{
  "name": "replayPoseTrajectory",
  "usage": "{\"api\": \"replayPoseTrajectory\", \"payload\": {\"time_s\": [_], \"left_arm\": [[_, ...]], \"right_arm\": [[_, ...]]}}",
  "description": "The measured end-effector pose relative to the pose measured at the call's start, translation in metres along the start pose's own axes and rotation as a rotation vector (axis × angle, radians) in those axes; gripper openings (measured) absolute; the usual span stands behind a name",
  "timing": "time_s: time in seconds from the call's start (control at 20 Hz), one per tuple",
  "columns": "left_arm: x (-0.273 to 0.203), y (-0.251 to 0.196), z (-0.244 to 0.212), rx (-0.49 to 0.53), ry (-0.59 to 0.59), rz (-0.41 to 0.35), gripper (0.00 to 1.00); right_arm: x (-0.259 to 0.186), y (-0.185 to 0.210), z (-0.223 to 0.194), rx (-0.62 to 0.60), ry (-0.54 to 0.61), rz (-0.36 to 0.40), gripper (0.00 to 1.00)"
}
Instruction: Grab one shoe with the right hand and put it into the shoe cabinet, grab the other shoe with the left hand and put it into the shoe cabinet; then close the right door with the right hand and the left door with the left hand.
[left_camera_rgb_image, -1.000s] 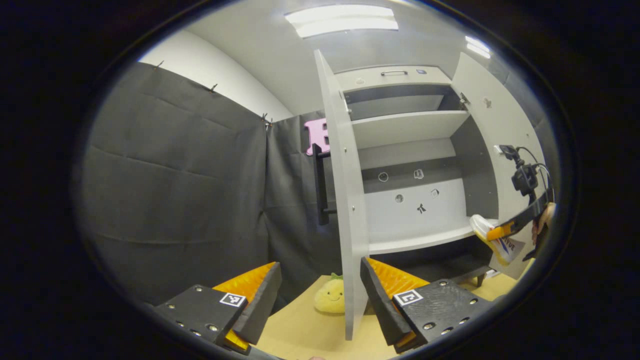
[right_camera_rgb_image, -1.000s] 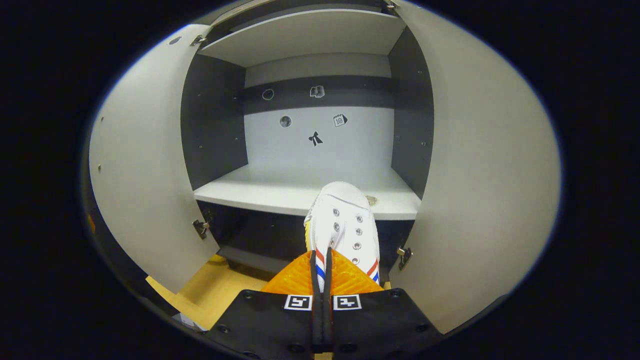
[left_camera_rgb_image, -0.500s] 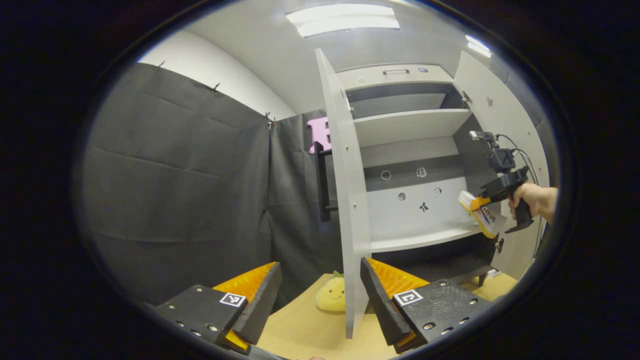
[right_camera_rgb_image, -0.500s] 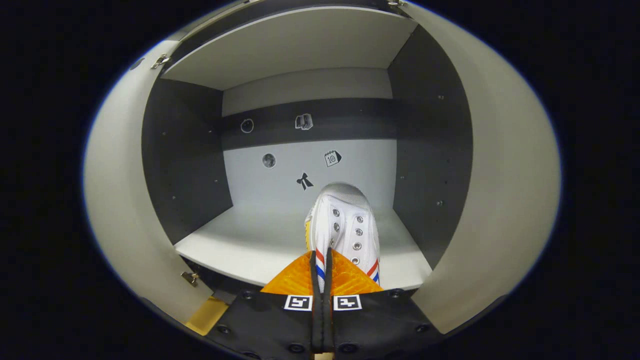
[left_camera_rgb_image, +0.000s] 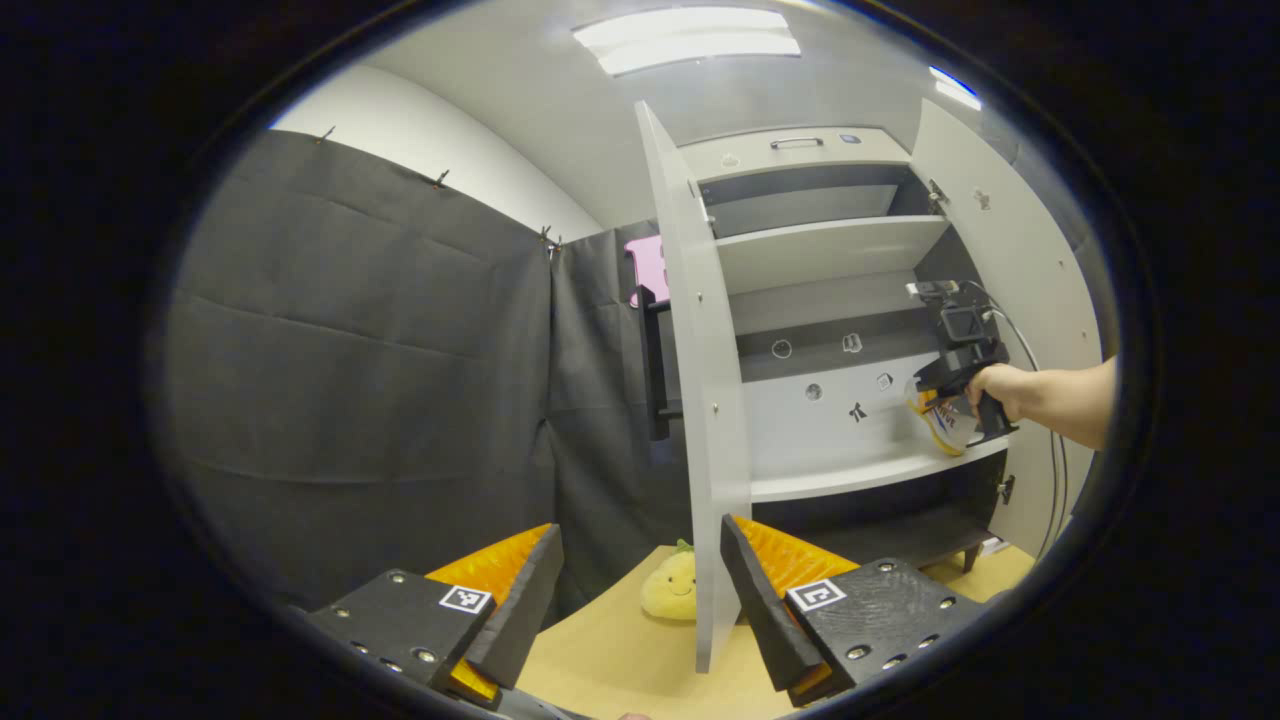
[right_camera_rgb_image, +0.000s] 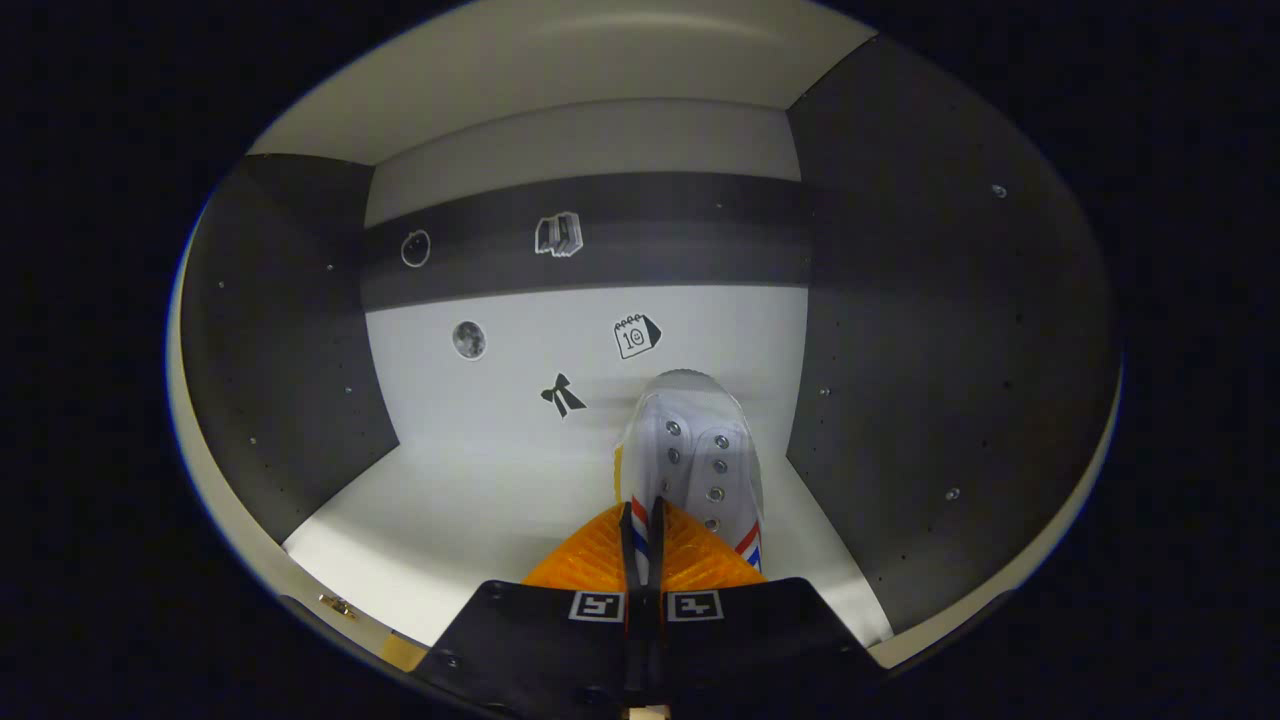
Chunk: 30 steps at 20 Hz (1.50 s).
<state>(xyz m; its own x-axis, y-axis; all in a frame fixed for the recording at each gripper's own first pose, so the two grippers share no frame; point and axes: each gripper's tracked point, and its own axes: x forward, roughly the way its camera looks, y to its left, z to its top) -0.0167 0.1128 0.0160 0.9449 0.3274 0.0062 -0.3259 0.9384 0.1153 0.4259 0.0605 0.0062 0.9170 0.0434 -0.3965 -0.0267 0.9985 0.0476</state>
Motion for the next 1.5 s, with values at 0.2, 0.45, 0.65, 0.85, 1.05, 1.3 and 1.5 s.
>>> {"api": "replayPoseTrajectory", "payload": {"time_s": [0.2, 0.45, 0.65, 0.85, 1.05, 1.3, 1.5], "left_arm": [[-0.005, -0.008, -0.004, 0.005, 0.008, -0.007, 0.91], [-0.007, -0.025, -0.009, -0.002, 0.019, -0.046, 0.91], [-0.002, -0.045, -0.021, -0.009, 0.045, -0.111, 0.92], [0.0, -0.072, -0.031, -0.041, 0.067, -0.212, 0.92], [0.009, -0.093, -0.043, -0.073, 0.1, -0.293, 0.92], [0.017, -0.124, -0.063, -0.089, 0.148, -0.404, 0.92], [0.021, -0.151, -0.084, -0.091, 0.199, -0.492, 0.91]], "right_arm": [[0.017, 0.006, -0.014, -0.009, 0.057, 0.001, 0.0], [0.015, 0.012, -0.021, -0.065, 0.068, 0.009, 0.07], [-0.018, 0.027, 0.006, -0.102, -0.064, 0.047, 0.53], [-0.074, 0.027, 0.033, -0.084, -0.21, 0.048, 0.99], [-0.135, 0.02, 0.033, -0.062, -0.294, 0.06, 0.99], [-0.197, 0.003, 0.007, -0.075, -0.346, 0.045, 0.96], [-0.229, -0.021, -0.017, -0.107, -0.379, -0.019, 0.99]]}}
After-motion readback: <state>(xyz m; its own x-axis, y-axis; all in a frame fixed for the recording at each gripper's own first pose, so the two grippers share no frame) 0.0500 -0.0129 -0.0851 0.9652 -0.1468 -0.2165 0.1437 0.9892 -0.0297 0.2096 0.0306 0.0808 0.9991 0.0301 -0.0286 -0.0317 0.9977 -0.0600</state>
